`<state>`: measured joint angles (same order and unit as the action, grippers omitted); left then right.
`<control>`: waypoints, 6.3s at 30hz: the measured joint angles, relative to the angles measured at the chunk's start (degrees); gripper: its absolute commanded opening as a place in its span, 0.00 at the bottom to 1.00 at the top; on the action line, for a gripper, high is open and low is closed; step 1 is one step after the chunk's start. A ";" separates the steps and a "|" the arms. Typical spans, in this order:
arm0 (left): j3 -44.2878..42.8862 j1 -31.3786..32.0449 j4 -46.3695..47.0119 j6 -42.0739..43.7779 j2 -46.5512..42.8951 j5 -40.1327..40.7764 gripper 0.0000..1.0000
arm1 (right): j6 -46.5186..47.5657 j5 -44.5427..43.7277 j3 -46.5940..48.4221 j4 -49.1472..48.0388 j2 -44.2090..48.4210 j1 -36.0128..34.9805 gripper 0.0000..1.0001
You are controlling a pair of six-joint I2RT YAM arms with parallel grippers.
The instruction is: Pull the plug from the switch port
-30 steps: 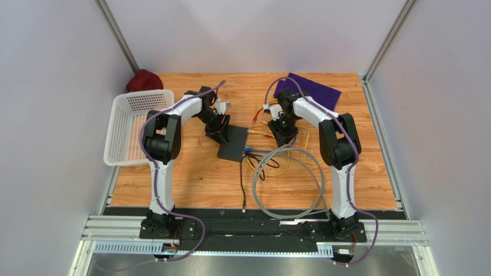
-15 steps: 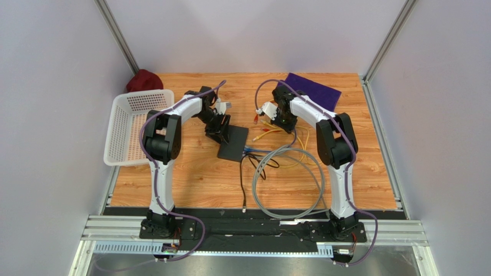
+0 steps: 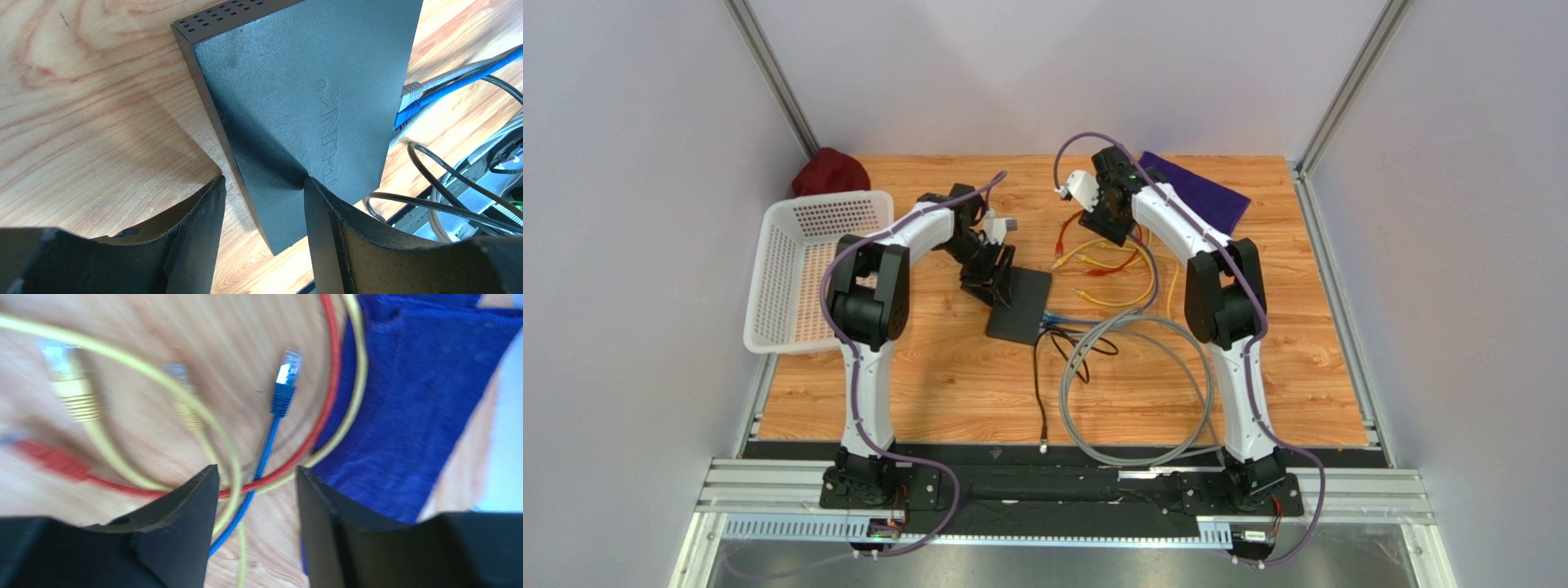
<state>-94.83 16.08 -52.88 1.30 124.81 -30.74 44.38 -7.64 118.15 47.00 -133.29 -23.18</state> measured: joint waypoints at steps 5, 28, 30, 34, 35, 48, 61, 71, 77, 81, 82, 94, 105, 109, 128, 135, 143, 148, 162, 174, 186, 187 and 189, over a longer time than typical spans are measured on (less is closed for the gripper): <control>0.00 0.04 -0.02 0.17 0.00 -0.02 0.60 | -6.82 14.32 -0.09 5.97 4.11 0.00 0.55; 1.55 2.27 0.74 0.55 -1.46 2.91 0.61 | -25.24 63.52 -3.69 16.11 -6.82 1.57 0.60; 1.55 2.27 0.70 0.59 -1.46 2.86 0.61 | -25.51 64.08 -3.02 15.80 -7.65 1.20 0.59; 1.55 2.27 0.63 1.07 -1.46 2.49 0.60 | -25.51 65.72 -0.98 16.26 -9.97 -0.11 0.58; 1.55 2.27 0.63 1.18 -1.46 2.43 0.60 | -25.46 65.81 -0.59 16.24 -10.16 -0.46 0.57; 1.57 1.14 0.00 1.64 -0.79 -0.87 0.61 | -24.63 65.88 -0.11 16.09 -11.23 -2.10 0.46; 1.57 0.31 -0.09 1.64 -0.28 -2.99 0.60 | -26.03 67.12 1.88 16.41 -13.81 -1.64 0.32; 1.55 0.33 -0.20 1.77 -0.26 -2.91 0.60 | -28.61 68.46 3.74 17.68 -15.54 -1.27 0.15; 1.44 0.33 -0.33 1.81 -0.17 -2.89 0.60 | -29.14 68.35 3.76 17.70 -15.54 -1.27 0.03; 1.40 0.33 -0.37 1.84 -0.15 -2.84 0.60 | -29.18 68.19 3.74 17.70 -15.54 -1.31 0.00; 1.40 0.35 -0.37 1.86 -0.15 -2.82 0.60 | -29.18 68.11 3.74 17.70 -15.54 -1.31 0.00; 0.11 1.09 -1.99 2.25 0.68 -2.19 0.56 | -28.28 66.90 0.00 16.61 -13.22 -1.49 0.00; -0.07 1.27 -2.23 2.93 0.79 -2.14 0.57 | -29.14 65.37 -1.66 15.21 -11.80 -1.51 0.00; -0.11 1.42 -2.32 3.17 0.76 -1.95 0.57 | -28.48 65.05 -1.09 15.89 -11.78 -1.49 0.00; -0.11 1.92 -2.58 4.00 0.76 -1.75 0.57 | -26.77 66.27 -2.43 17.18 -11.67 -1.01 0.00; -0.13 1.92 -2.60 4.02 0.76 -1.77 0.56 | -24.90 64.65 -2.34 18.82 -11.15 -0.94 0.00; -0.22 1.95 -2.69 4.02 0.76 -1.75 0.56 | -19.61 55.45 3.08 23.58 -10.56 0.79 0.00; -0.28 1.99 -2.75 4.09 0.76 -1.73 0.56 | -15.58 48.98 6.23 23.82 -8.98 2.34 0.00; -0.48 2.27 -2.99 4.63 0.76 -1.25 0.56 | -23.67 30.45 14.14 12.96 -8.09 2.75 0.00; -0.48 2.45 -2.99 4.85 0.70 -1.18 0.57 | -27.17 9.35 20.17 -12.72 -10.34 2.64 0.51; -0.48 2.49 -2.99 4.83 0.68 -1.22 0.56 | -29.20 7.13 9.97 -17.40 -6.69 2.21 0.70; -0.48 2.49 -2.99 4.83 0.68 -1.27 0.56 | -29.66 7.82 8.59 -16.22 -5.79 2.21 0.69; -0.48 2.49 -2.99 4.83 0.68 -1.33 0.56 | -31.34 10.36 4.46 -14.19 -2.95 2.21 0.69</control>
<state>-95.31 18.57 -55.88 6.13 125.49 -32.08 13.04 2.72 122.61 32.82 -136.25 -20.97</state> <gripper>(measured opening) 0.565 0.699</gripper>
